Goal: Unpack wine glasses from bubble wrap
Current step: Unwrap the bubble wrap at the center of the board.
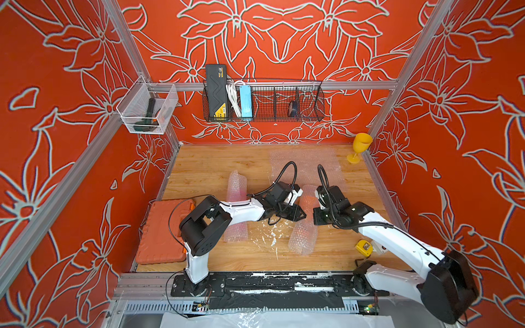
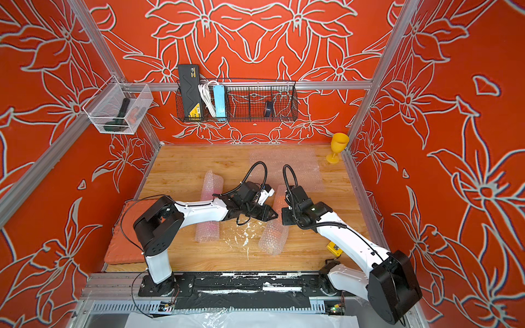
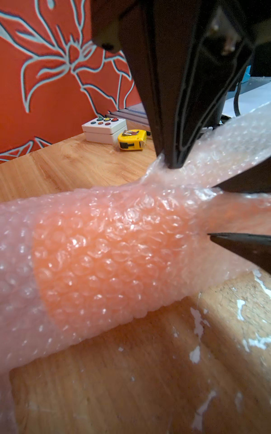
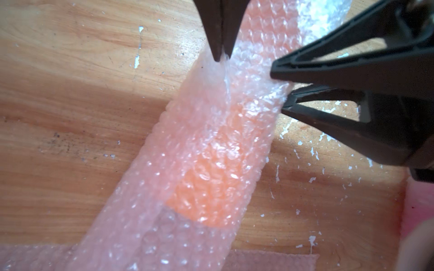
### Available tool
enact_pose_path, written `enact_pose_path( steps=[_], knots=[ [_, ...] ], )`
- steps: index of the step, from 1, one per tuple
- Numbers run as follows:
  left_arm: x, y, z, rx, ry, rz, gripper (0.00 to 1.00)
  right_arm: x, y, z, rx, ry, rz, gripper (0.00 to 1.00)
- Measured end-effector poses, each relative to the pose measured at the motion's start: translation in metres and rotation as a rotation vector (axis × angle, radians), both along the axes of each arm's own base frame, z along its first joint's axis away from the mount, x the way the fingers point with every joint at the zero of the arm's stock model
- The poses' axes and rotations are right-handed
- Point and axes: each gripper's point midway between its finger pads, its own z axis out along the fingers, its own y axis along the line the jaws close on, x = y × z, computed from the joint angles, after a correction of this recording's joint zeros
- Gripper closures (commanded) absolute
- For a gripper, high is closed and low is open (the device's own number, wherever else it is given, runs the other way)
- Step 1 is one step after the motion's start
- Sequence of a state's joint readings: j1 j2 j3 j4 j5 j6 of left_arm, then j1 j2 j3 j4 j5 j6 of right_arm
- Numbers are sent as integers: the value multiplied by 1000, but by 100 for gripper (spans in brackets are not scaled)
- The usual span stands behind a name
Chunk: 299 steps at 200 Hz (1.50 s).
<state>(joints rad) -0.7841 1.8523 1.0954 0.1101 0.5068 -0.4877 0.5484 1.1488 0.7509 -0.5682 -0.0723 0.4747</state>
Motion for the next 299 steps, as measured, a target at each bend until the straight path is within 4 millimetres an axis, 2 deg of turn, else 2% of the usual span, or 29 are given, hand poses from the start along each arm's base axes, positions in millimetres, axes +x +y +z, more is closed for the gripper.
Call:
enact_pose_path(
  steps=[30,45,99,175,183,210,229,258,299],
  knots=[
    [0,5,-3,6,3,8,82,1,-2,0,1,1,-1,100],
    [0,5,-2,5,1,11,89,2,-4,0,0,0,-4,100],
    [1,12,8,-9,-18,28,90,4,-6,-1,7,6,-9,100],
    [1,28,12,-6,-31,63,91,4,-7,-7,0,32,9,100],
    [2,29,13,-7,-33,67,89,5,-7,-6,1,29,9,100],
    [4,28,15,-19,-30,74,65,5,-9,-6,-5,33,9,100],
    [5,27,17,-25,-36,73,58,4,-9,-7,-2,36,9,100],
    [6,26,18,-25,-43,68,56,4,-6,-9,8,49,17,100],
    [10,8,30,-45,-73,39,53,3,-5,-11,11,62,21,100]
  ],
)
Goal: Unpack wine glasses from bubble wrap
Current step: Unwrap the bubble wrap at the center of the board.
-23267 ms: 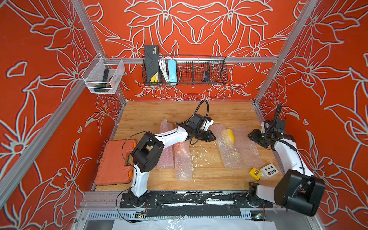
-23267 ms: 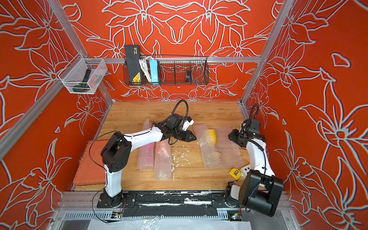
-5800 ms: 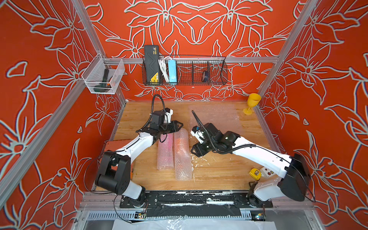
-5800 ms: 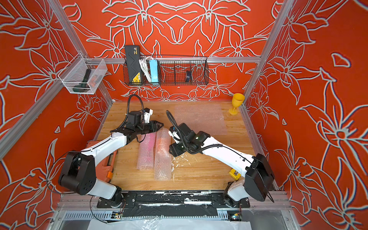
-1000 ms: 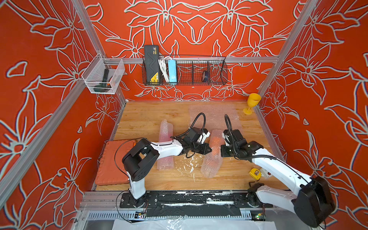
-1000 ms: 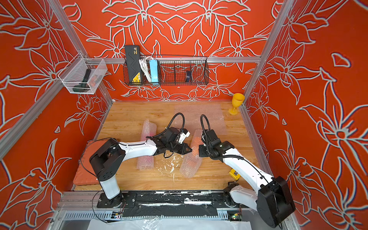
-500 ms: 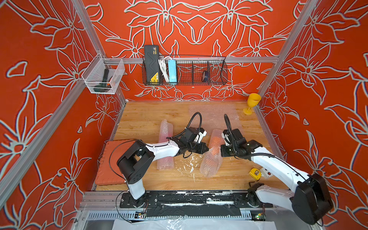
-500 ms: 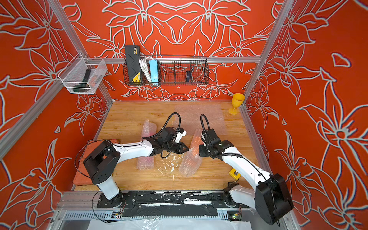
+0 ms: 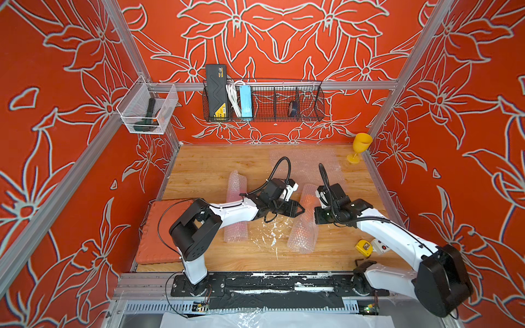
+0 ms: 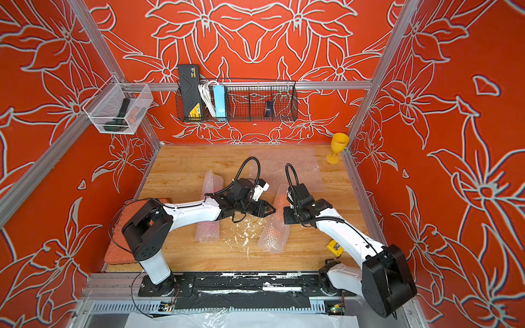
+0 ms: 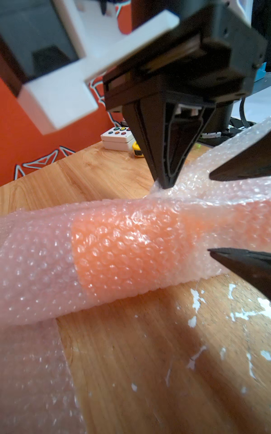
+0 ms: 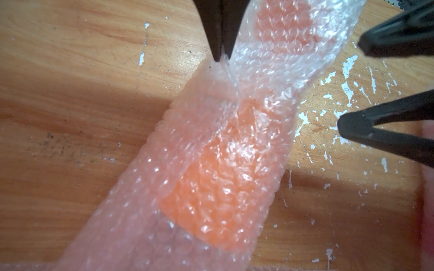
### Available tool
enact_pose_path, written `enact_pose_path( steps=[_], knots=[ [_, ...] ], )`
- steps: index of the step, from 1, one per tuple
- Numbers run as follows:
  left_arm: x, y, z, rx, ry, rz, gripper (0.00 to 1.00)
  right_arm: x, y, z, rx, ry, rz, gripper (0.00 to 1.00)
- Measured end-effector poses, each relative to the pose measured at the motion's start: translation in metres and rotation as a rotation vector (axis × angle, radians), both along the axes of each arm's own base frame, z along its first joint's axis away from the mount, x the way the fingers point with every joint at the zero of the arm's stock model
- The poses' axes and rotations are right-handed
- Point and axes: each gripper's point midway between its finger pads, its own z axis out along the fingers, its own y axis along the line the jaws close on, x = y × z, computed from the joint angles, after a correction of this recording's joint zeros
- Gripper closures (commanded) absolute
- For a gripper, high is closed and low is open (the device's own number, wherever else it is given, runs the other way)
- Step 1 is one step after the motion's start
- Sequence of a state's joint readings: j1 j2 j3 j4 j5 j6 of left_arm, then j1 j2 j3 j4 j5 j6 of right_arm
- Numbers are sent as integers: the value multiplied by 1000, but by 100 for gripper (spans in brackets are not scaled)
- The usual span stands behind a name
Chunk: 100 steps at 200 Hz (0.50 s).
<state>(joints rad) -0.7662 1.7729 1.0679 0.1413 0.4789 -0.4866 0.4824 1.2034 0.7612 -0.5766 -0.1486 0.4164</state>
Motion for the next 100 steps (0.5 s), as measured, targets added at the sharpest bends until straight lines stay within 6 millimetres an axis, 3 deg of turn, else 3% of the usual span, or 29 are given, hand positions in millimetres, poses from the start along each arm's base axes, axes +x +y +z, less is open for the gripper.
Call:
enact_pose_path(
  steps=[44,56,68,85,100],
  knots=[
    [0,-16,-19,41,30,-41,53,3,2,5,6,-11,2,100],
    [-2,-17,-28,60,42,-49,56,3,2,5,6,-11,2,100],
    [-4,-16,-35,78,54,-54,64,3,1,5,6,-11,1,100],
    [-7,-14,-39,95,55,-64,84,3,1,5,5,-11,-2,100],
    [-7,-13,-40,100,59,-59,95,3,0,5,4,-10,-4,100]
  ],
)
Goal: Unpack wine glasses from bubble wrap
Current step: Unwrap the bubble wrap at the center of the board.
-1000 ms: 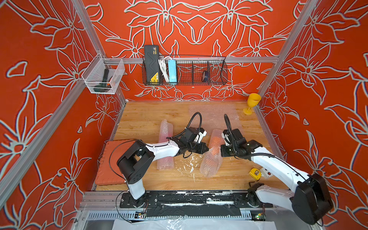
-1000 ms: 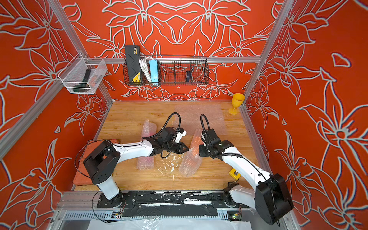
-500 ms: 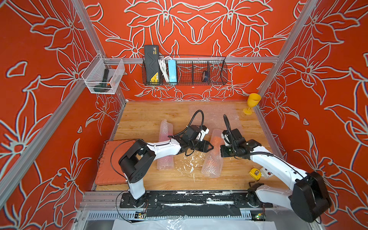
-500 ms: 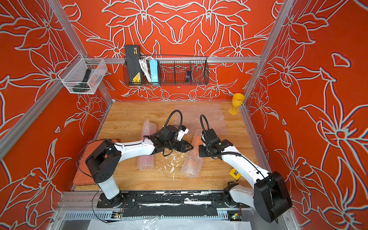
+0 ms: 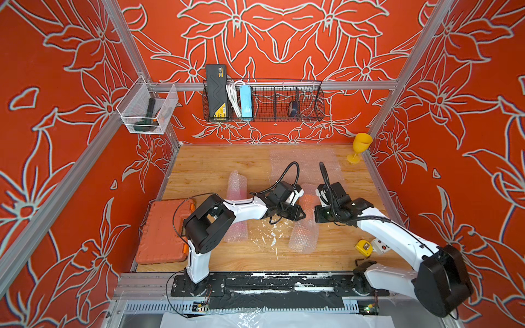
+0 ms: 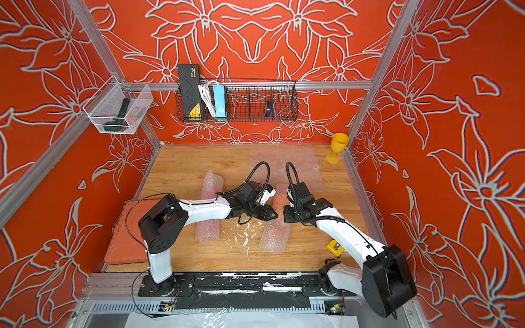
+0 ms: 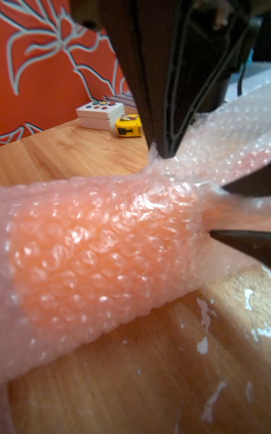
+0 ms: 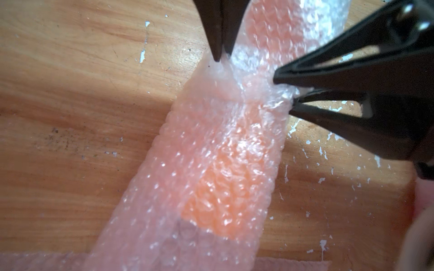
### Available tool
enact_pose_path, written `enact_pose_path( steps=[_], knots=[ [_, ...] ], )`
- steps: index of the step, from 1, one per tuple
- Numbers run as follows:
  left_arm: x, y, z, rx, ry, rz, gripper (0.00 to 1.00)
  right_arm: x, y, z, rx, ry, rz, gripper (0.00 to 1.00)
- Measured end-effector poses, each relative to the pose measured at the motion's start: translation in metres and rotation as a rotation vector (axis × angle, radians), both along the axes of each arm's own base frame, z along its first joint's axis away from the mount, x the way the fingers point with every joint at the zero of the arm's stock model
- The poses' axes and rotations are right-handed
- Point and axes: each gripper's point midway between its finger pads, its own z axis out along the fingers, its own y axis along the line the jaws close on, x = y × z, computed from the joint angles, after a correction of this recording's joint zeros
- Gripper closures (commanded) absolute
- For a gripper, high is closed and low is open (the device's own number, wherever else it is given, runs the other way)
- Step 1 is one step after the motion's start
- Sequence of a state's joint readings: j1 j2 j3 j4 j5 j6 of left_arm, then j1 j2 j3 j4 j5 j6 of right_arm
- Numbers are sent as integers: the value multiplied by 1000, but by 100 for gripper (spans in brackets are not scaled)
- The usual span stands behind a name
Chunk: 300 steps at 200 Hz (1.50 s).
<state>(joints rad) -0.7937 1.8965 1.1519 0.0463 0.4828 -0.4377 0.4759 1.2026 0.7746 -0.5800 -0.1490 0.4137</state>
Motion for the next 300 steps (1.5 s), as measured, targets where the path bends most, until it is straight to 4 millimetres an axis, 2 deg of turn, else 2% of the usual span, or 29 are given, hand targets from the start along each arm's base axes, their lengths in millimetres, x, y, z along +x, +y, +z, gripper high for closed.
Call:
enact_pose_path(
  steps=[17,91,159,219,300],
  knots=[
    [1,1,0,3,-4,0,100,0,0,1,0,-6,-1,100],
    [3,2,0,1,-4,7,100,1,-8,9,-2,-30,-22,100],
    [5,13,5,-13,-10,26,100,3,-13,11,3,-39,-39,100],
    [8,20,12,-27,-22,43,100,4,-13,13,10,-43,-43,100],
    [8,24,12,-30,-21,52,100,5,-15,13,18,-40,-48,100]
  ],
)
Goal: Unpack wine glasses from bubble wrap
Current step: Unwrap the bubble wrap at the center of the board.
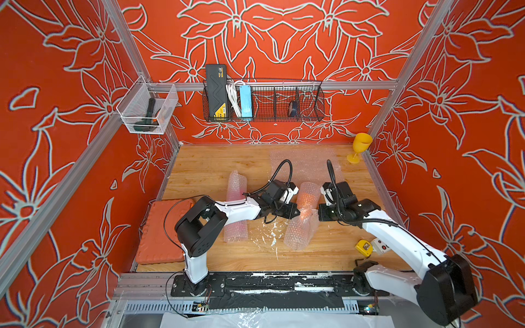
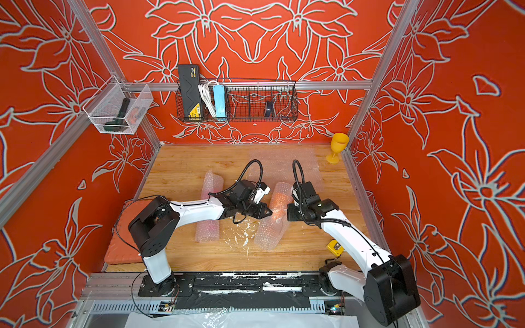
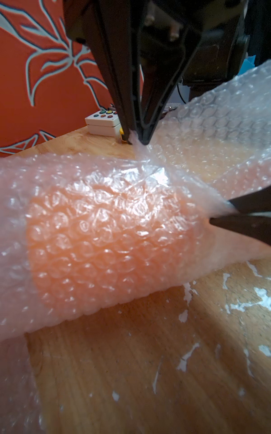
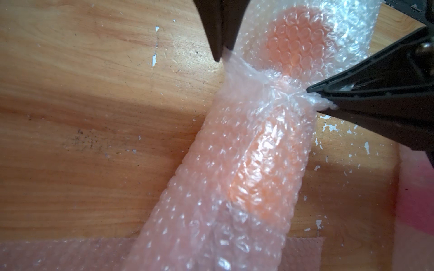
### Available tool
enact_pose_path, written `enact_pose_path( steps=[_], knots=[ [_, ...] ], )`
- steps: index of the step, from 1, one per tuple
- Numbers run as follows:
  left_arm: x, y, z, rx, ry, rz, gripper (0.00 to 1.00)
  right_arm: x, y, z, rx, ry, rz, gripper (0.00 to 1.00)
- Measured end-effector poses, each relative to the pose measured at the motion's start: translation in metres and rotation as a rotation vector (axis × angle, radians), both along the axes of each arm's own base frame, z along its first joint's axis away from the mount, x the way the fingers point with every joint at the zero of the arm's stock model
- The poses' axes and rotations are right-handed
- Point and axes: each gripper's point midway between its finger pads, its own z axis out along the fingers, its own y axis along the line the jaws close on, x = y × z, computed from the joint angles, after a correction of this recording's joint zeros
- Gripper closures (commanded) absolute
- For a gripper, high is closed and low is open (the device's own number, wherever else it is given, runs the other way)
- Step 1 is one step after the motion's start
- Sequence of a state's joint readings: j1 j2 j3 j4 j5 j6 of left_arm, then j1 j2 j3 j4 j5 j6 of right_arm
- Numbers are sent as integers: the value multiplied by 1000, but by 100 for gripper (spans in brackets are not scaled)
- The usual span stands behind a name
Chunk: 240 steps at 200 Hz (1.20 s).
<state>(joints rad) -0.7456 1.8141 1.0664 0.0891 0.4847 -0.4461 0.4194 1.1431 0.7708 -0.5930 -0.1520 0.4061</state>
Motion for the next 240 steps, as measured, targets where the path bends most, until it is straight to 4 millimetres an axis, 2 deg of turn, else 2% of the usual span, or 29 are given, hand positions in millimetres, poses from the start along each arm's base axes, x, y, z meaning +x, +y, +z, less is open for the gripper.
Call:
enact_pose_path(
  steps=[42,96,240],
  knots=[
    [4,4,5,-8,-8,11,100,1,0,1,7,-2,-2,100],
    [1,11,1,-5,0,16,100,2,-1,1,16,-1,-4,100],
    [1,14,3,-13,-7,21,100,2,-3,0,27,4,-11,100]
  ],
)
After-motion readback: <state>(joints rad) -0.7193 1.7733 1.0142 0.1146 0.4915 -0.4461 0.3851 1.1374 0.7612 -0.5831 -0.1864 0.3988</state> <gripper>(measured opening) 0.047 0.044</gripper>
